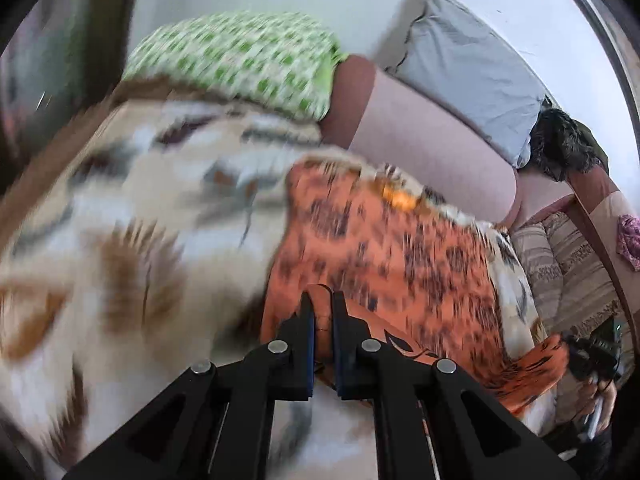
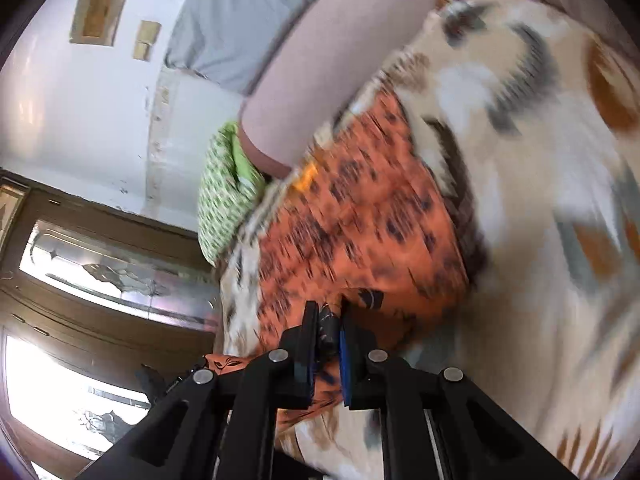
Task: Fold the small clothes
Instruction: 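Fold the hem toward the neckline with both tools and release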
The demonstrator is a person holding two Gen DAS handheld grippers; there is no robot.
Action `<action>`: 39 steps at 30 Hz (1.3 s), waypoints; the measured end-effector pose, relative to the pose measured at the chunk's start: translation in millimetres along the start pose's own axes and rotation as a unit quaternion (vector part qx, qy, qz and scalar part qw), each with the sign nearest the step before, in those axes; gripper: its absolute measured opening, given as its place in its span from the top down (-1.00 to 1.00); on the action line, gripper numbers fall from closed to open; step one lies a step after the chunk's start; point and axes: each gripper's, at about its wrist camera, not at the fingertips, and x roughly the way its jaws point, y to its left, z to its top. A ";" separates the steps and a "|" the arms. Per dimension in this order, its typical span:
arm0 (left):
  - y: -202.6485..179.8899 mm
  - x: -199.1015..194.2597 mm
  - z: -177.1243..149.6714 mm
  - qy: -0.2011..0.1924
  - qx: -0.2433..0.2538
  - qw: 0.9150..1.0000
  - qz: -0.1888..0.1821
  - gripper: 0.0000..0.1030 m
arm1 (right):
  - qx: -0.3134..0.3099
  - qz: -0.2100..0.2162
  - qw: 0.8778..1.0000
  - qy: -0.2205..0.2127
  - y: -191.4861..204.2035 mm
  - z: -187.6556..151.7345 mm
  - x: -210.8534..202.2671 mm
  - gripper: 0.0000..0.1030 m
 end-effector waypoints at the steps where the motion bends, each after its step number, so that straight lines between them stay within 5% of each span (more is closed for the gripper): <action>1: -4.4 10.3 20.4 -0.009 0.005 1.000 -0.001 0.87 | -0.005 0.001 1.000 -0.014 5.3 25.5 8.7 0.82; 6: -20.3 87.5 120.9 -0.040 0.009 0.999 0.019 0.86 | -0.016 0.002 0.998 -0.063 17.8 138.3 68.7 0.82; 9: -17.4 170.5 162.1 0.014 -0.003 0.999 0.045 0.53 | 0.013 -0.027 0.999 -0.042 -3.9 195.2 128.8 0.74; 10: -12.9 198.2 167.6 0.028 0.001 0.998 0.060 0.06 | 0.026 -0.049 0.997 -0.044 -17.6 203.8 145.6 0.50; 11: -5.0 220.6 167.3 0.035 -0.003 0.995 0.095 -0.06 | 0.030 -0.077 0.996 -0.043 -29.5 206.1 157.0 0.22; 12: 0.9 229.5 164.5 0.030 -0.007 0.992 0.123 -0.06 | 0.033 -0.096 0.994 -0.037 -37.1 204.9 165.9 -0.56; 13: 8.8 232.2 158.7 0.025 -0.009 0.990 0.137 -0.06 | 0.034 -0.098 0.994 -0.044 -42.6 197.7 167.1 -0.63; 17: 18.6 201.4 121.2 0.016 0.029 0.994 0.101 -0.10 | -0.035 -0.111 0.992 -0.039 -36.8 162.9 144.6 -0.63; 21: 10.3 170.6 72.6 0.033 0.073 0.995 0.059 -0.39 | -0.068 -0.126 0.990 0.015 -39.0 128.4 134.6 -0.63; 27: -1.4 209.3 45.1 0.102 0.062 0.991 0.063 -0.43 | -0.109 -0.169 0.977 0.068 -38.9 109.4 164.3 -0.60; 28: -3.3 218.1 45.2 0.111 0.051 0.991 0.059 -0.38 | -0.116 -0.180 0.974 0.072 -39.4 109.7 172.0 -0.58; 29: -4.4 225.2 45.7 0.119 0.043 0.990 0.057 -0.14 | -0.111 -0.180 0.974 0.080 -42.0 111.6 179.0 -0.52; 31: -7.4 232.4 47.0 0.125 0.034 0.989 0.073 0.21 | -0.112 -0.204 0.968 0.091 -42.1 115.6 192.6 -0.05; 32: -14.5 234.6 48.6 0.127 0.053 0.987 0.081 0.68 | -0.113 -0.210 0.966 0.096 -39.6 117.1 196.2 0.15; 33: -17.4 236.5 51.0 0.138 0.050 0.986 0.081 0.69 | -0.107 -0.206 0.967 0.105 -37.2 117.4 198.5 0.48; 39: -36.2 194.7 71.1 0.106 0.045 0.991 0.070 0.75 | -0.115 -0.189 0.972 0.082 6.7 119.1 170.3 0.60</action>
